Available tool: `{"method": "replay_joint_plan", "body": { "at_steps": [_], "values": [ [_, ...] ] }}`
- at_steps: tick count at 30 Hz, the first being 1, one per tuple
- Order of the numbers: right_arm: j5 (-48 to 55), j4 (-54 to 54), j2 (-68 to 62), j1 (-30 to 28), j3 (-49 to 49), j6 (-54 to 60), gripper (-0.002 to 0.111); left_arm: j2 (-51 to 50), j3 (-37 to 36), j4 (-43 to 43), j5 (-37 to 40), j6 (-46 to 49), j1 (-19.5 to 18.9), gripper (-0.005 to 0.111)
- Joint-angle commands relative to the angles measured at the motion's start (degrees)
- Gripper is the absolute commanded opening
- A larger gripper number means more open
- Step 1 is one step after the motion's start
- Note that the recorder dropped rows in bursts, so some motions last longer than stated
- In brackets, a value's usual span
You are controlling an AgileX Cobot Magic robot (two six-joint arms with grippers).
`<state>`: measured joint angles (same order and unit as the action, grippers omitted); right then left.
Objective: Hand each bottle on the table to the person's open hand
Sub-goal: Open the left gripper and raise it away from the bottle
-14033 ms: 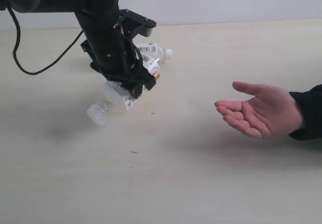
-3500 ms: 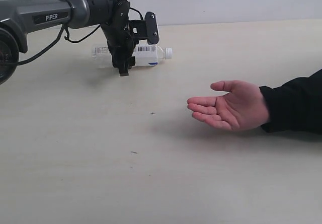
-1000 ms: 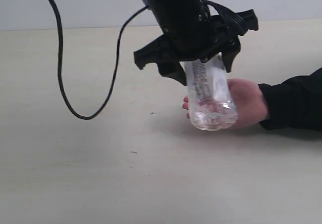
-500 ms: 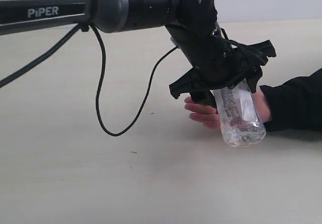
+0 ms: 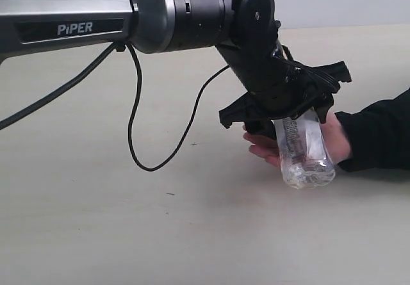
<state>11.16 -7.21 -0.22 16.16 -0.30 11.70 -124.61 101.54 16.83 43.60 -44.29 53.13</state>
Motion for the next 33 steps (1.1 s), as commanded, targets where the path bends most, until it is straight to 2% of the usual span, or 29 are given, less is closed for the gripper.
{"method": "replay_joint_plan", "body": {
  "at_steps": [1, 5, 15, 24, 33],
  "values": [
    [-0.5, 0.1, 0.2, -0.3, 0.3, 0.1, 0.000, 0.1, -0.1, -0.2, -1.8, 3.1, 0.1, 0.073],
    [-0.5, 0.1, 0.2, -0.3, 0.3, 0.1, 0.000, 0.1, -0.1, -0.2, -1.9, 3.8, 0.1, 0.083],
    [-0.1, 0.1, 0.2, -0.3, 0.3, 0.1, 0.000, 1.5, -0.1, 0.2, -0.6, 8.2, -0.6, 0.084],
    [-0.1, 0.1, 0.2, -0.3, 0.3, 0.1, 0.000, 5.7, -0.1, -0.1, 7.0, 11.8, -2.8, 0.084],
    [-0.1, 0.1, 0.2, -0.3, 0.3, 0.1, 0.000, 10.9, -0.1, -1.1, 16.8, 25.3, -5.2, 0.084]
  ]
}}
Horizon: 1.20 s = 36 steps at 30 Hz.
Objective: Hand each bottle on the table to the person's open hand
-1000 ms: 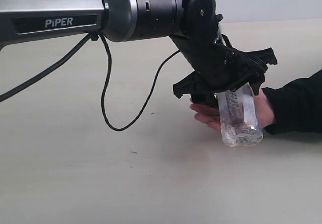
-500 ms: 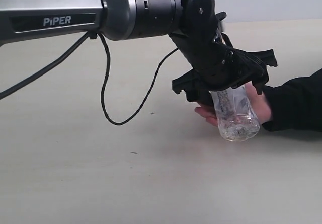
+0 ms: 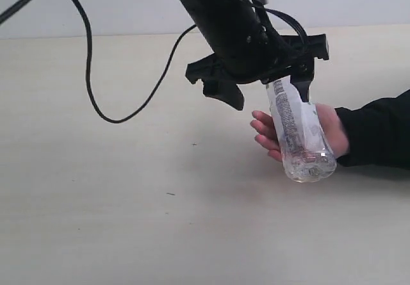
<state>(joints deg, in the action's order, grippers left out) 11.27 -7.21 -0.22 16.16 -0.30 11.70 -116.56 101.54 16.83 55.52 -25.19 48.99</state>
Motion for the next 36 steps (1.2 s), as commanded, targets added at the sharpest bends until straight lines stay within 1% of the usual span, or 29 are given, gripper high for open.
{"method": "replay_joint_plan", "body": {
  "at_steps": [1, 4, 8, 13, 16, 17, 18, 21, 22, 24, 25, 26, 32, 36],
  "values": [
    [-0.3, 0.1, 0.2, -0.3, 0.3, 0.1, 0.000, 3.6, -0.1, -1.6, 6.3, 7.3, -1.1, 0.084],
    [-0.3, 0.1, 0.2, -0.3, 0.3, 0.1, 0.000, 5.5, -0.1, -6.4, 10.0, 10.1, -1.1, 0.083],
    [-0.3, 0.1, 0.2, -0.3, 0.3, 0.1, 0.000, 7.7, -0.1, -13.4, 14.4, 11.4, -1.1, 0.083],
    [-0.3, 0.1, 0.2, -0.3, 0.3, 0.1, 0.000, 9.9, -0.1, -23.7, 14.4, 11.4, -1.1, 0.083],
    [-0.3, 0.1, 0.2, -0.3, 0.3, 0.1, 0.000, 11.5, -0.7, -25.9, 14.4, 11.4, -1.1, 0.083],
    [-0.3, 0.1, 0.2, -0.3, 0.3, 0.1, 0.000, 12.1, -0.9, -26.7, 14.4, 11.4, -1.1, 0.082],
    [-0.3, 0.1, 0.2, -0.3, 0.3, 0.1, 0.000, 12.6, -1.0, -26.8, 14.4, 11.5, -1.1, 0.079],
    [-0.3, 0.1, 0.2, -0.3, 0.3, 0.1, 0.000, 14.2, -1.1, -26.8, 14.4, 11.5, -1.1, 0.057],
    [-0.3, 0.1, 0.2, -0.3, 0.3, 0.1, 0.000, 14.9, -1.1, -26.7, 14.4, 11.3, -1.1, 0.043],
    [-0.3, 0.1, 0.2, -0.3, 0.3, 0.1, 0.000, 16.1, -1.4, -26.7, 14.4, 10.1, -1.1, 0.021],
    [-0.3, 0.1, 0.2, -0.3, 0.3, 0.1, 0.000, 16.8, -1.7, -26.8, 14.4, 8.7, -1.1, 0.004],
    [-0.3, 0.1, 0.2, -0.3, 0.3, 0.1, 0.000, 17.6, -2.1, -27.0, 14.4, 8.2, -1.1, 0.001],
    [-0.3, 0.1, 0.2, -0.3, 0.3, 0.1, 0.000, 22.4, -5.7, -27.9, 14.4, 7.0, -1.1, 0.000],
    [-0.3, 0.1, 0.2, -0.3, 0.3, 0.1, 0.000, 27.0, -10.2, -30.4, 9.0, 5.5, -1.1, 0.000]
  ]
}}
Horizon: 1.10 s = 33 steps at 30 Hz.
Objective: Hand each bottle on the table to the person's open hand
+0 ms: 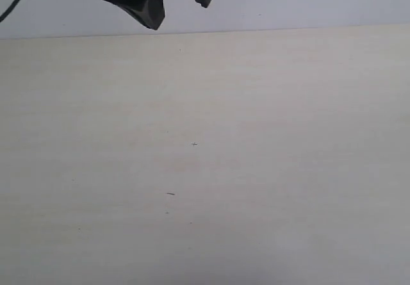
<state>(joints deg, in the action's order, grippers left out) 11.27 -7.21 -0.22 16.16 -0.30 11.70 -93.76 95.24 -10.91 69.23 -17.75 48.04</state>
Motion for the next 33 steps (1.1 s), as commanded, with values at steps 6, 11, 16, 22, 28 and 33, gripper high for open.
{"method": "replay_joint_plan", "body": {
  "at_steps": [6, 11, 16, 22, 28, 33],
  "values": [
    [-0.3, 0.1, 0.2, -0.3, 0.3, 0.1, 0.000, 12.0, -13.7, -11.8, -14.8, -10.8, -0.2, 0.000],
    [-0.3, 0.1, 0.2, -0.3, 0.3, 0.1, 0.000, 20.1, -23.1, -20.3, -23.9, -18.9, -0.2, 0.000],
    [-0.3, 0.1, 0.2, -0.3, 0.3, 0.1, 0.000, 32.2, -36.9, -38.9, -32.1, -39.4, -0.2, 0.000],
    [-0.3, 0.1, 0.2, -0.3, 0.3, 0.1, 0.000, 49.5, -53.3, -67.9, -36.2, -72.3, -0.2, 0.000],
    [-0.3, 0.1, 0.2, -0.3, 0.3, 0.1, 0.000, 58.0, -54.5, -67.9, -32.9, -70.8, -0.2, 0.000],
    [-0.3, 0.1, 0.2, -0.3, 0.3, 0.1, 0.000, 58.7, -54.5, -67.9, -32.9, -70.8, -0.2, 0.000]
  ]
}}
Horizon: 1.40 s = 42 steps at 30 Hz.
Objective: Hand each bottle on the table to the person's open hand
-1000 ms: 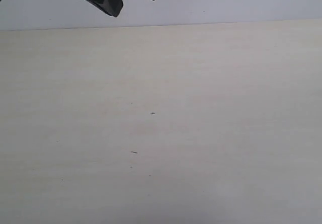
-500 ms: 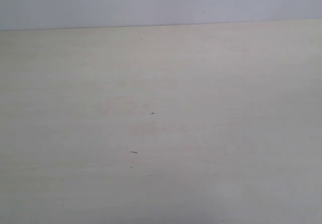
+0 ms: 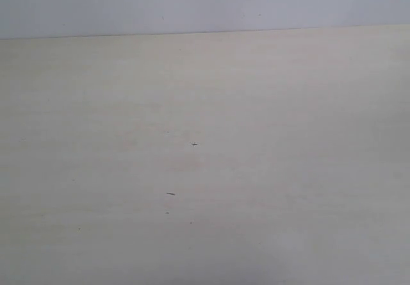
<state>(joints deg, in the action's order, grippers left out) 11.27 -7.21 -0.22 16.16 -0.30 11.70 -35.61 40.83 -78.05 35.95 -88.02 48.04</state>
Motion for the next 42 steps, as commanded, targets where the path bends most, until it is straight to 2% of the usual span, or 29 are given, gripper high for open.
{"method": "replay_joint_plan", "body": {
  "at_steps": [1, 13, 16, 20, 22, 23, 26, 31, 36, 42],
  "values": [
    [-0.3, 0.1, 0.2, -0.3, 0.3, 0.1, 0.000, 0.6, -0.1, -0.8, 0.3, -0.6, -0.2, 0.000],
    [-1.4, 0.1, 0.2, -0.3, 0.3, 0.1, 0.000, 0.3, -0.1, -0.8, 0.3, -0.6, -0.7, 0.000],
    [-1.5, 0.1, 0.2, -0.3, 0.3, 0.1, 0.000, 0.4, -0.1, -0.7, -4.1, -0.6, -5.5, 0.000],
    [-1.5, 0.1, 0.2, -0.3, 0.3, 0.1, 0.000, 1.7, -0.1, -0.9, -12.3, 1.0, -17.0, 0.000],
    [-1.5, 0.1, 0.2, -0.3, 0.3, 0.1, 0.000, 3.0, -0.1, -0.3, -13.7, 2.4, -23.0, 0.000],
    [-1.5, 0.1, 0.2, -0.3, 0.3, 0.1, 0.000, 4.1, -0.1, 1.8, -14.4, 2.1, -26.8, 0.000],
    [-1.5, 0.1, 0.2, -0.3, 0.3, 0.1, 0.000, 7.9, -0.4, 10.2, -14.4, 2.1, -35.0, 0.000],
    [-1.5, 0.1, 0.2, -0.3, 0.3, 0.1, 0.000, 15.4, -3.8, 20.5, -14.4, 4.2, -46.3, 0.000],
    [-1.5, 0.1, 0.2, -0.3, 0.3, 0.1, 0.000, 21.4, -8.9, 23.1, -14.4, 5.5, -51.5, 0.000],
    [-1.5, 0.1, 0.2, -0.3, 0.3, 0.1, 0.000, 23.0, -12.3, 26.0, -14.4, 5.5, -51.9, 0.000]
  ]
}}
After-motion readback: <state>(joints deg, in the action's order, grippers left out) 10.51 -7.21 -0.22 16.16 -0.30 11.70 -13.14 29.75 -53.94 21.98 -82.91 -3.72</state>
